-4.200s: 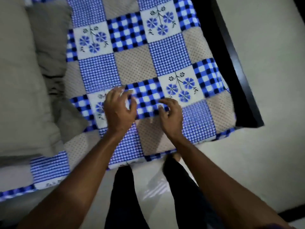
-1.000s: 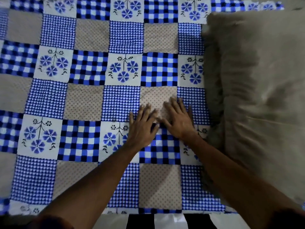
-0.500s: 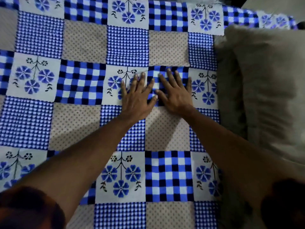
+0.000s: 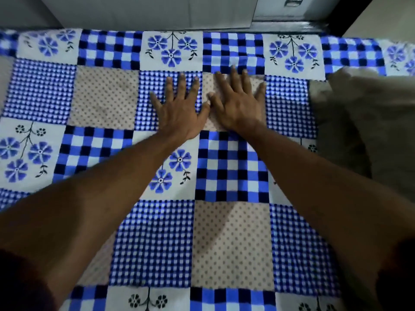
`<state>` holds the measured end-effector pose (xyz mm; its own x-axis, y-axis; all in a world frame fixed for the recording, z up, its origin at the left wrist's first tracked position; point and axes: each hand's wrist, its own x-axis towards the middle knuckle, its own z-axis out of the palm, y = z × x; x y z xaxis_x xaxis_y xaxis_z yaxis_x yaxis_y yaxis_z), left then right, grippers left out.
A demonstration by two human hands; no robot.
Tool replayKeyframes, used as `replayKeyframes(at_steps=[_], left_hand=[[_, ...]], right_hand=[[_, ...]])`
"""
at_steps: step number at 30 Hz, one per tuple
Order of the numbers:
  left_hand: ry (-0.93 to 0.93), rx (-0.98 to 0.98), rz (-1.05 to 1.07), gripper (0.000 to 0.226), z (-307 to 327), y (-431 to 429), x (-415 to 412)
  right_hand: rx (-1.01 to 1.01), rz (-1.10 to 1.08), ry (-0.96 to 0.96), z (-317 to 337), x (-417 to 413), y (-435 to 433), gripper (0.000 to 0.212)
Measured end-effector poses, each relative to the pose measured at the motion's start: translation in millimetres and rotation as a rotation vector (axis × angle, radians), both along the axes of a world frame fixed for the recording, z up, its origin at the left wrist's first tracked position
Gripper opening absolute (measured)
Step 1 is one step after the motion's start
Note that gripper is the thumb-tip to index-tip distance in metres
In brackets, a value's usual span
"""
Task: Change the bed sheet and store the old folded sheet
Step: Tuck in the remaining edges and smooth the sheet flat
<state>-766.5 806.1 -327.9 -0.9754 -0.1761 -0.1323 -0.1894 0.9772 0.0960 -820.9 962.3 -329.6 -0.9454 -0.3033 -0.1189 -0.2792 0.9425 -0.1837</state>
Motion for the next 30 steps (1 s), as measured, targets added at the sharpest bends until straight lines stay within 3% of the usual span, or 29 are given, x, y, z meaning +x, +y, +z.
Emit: replayKeyframes(at_steps=[7,21,30], left_hand=[[0.024,-0.018,0.054,0.081,3,-10,-63],[0.077,-0.043,0.158,0.074,1,-12,-143],[-0.009,-0.072,0.144,0.079,8,-22,-170]], right_hand=[[0.000,-0.023,0.047,-1,-56,-11,0.068],[0.098,-0.086,0.033,10,-141,-16,0.084],[0.035,-0.106,-0.018,18,-154,-15,0.084]])
